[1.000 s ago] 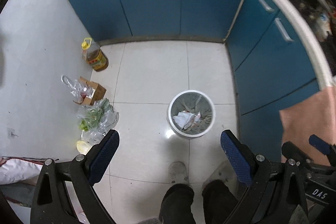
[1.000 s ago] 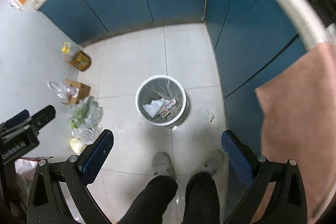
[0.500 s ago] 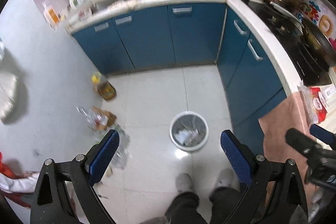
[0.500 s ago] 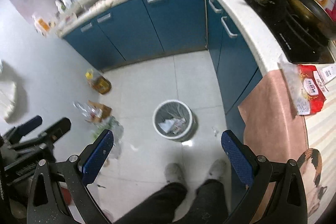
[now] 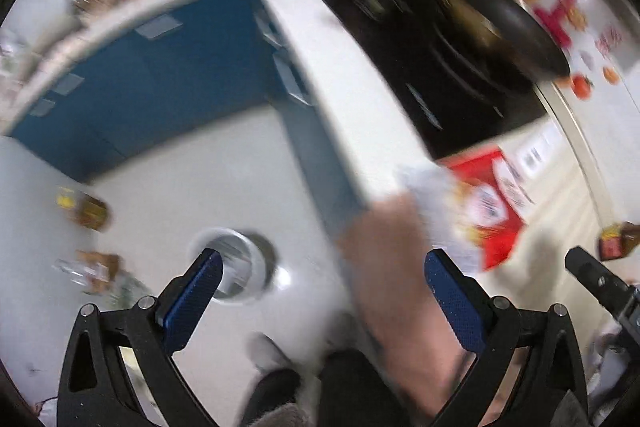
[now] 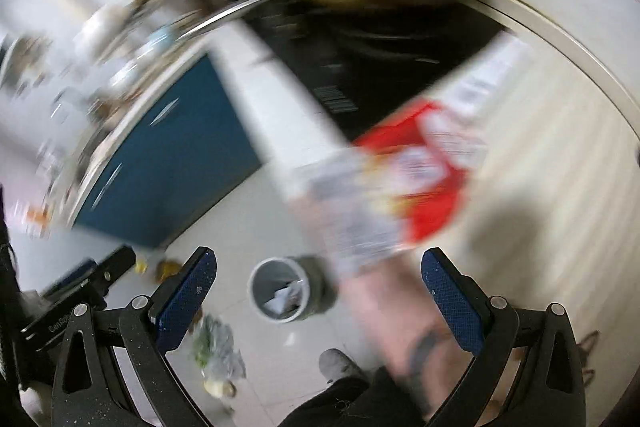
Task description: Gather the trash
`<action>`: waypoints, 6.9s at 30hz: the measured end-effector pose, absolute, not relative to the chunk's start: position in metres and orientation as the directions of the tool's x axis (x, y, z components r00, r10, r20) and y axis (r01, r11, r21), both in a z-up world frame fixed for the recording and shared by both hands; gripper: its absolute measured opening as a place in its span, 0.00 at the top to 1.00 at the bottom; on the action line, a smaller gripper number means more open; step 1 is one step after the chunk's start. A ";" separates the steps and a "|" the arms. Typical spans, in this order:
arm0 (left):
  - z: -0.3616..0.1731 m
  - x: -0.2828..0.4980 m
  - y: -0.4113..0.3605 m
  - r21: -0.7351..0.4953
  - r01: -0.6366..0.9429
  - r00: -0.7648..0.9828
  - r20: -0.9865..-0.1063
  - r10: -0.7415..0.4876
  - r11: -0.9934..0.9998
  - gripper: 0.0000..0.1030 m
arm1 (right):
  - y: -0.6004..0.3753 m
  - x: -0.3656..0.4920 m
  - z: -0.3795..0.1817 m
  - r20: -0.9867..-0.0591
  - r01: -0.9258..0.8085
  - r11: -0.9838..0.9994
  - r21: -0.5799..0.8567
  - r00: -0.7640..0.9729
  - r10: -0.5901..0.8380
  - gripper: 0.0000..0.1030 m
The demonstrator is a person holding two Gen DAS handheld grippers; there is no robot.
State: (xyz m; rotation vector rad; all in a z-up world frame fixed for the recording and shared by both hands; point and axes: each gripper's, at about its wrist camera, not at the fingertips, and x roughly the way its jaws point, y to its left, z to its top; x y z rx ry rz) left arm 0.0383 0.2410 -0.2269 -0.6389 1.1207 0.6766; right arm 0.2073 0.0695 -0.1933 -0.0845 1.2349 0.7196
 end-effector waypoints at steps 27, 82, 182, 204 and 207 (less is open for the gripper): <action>-0.292 0.141 0.209 0.013 -0.783 0.127 -0.975 0.180 0.622 0.91 | 0.126 0.427 -0.318 -0.942 -0.351 0.911 0.218 0.169 0.291 0.35; -0.254 -0.187 0.348 0.017 -0.969 0.074 -0.931 0.359 0.245 0.95 | 0.256 0.031 -0.323 -0.936 -0.883 0.380 0.275 -0.155 0.317 0.55; -0.063 -0.359 0.107 -0.292 -0.917 0.393 -0.784 0.481 0.273 0.00 | 0.072 -0.178 -0.027 -0.806 -0.962 0.068 0.265 -0.182 0.564 0.00; -0.073 -0.339 0.109 -0.284 -0.901 0.408 -0.811 0.420 0.327 0.00 | 0.070 -0.169 -0.036 -0.822 -0.956 0.081 0.280 -0.196 0.535 0.00; -0.073 -0.337 0.110 -0.284 -0.901 0.408 -0.812 0.417 0.327 0.00 | 0.071 -0.169 -0.036 -0.822 -0.955 0.084 0.284 -0.198 0.533 0.00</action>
